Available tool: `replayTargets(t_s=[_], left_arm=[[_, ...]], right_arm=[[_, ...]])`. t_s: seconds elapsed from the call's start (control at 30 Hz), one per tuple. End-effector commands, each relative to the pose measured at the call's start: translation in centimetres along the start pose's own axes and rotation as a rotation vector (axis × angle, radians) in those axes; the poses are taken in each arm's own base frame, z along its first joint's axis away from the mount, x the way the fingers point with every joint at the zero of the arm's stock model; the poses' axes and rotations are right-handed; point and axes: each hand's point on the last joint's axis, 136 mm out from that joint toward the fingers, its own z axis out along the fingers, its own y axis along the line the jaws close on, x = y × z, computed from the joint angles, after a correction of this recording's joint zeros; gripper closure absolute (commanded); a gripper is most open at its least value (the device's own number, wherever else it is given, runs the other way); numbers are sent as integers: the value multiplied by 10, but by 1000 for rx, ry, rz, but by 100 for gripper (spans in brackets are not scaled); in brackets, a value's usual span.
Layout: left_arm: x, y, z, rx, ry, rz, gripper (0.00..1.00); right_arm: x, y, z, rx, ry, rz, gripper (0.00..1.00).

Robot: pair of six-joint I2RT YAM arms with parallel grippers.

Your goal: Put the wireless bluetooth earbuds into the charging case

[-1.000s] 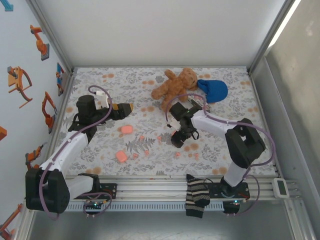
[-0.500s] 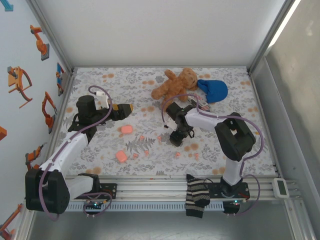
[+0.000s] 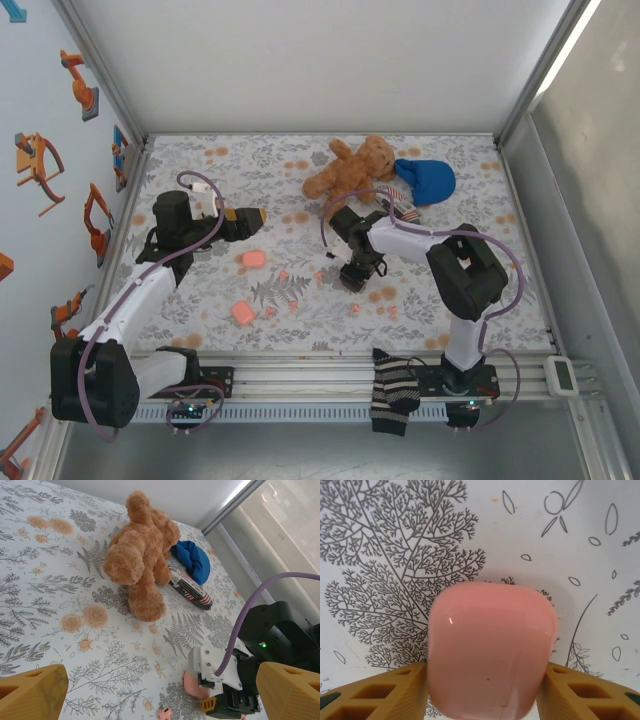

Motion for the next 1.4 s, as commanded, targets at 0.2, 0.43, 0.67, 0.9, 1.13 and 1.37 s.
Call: replayTargets(t_s=[0.2, 0.43, 0.67, 0.9, 1.13, 1.37], left_arm=[[-3, -4, -1, 9, -1, 29, 4], [-4, -13, -1, 57, 1, 39, 4], [-5, -38, -1, 189, 35, 27, 1], [5, -71, 1, 343, 90, 55, 3], [13, -95, 5, 437, 150, 65, 10], [20, -146, 13, 562, 196, 121, 12]], right_arm=[[-7, -12, -5, 62, -27, -17, 58], [-16, -20, -33, 129, -141, -48, 60], [-31, -28, -91, 226, -345, -106, 62], [-46, -28, -168, 337, -590, -203, 63], [-51, -15, -214, 356, -695, -309, 64], [-56, -2, -238, 369, -766, -368, 64]])
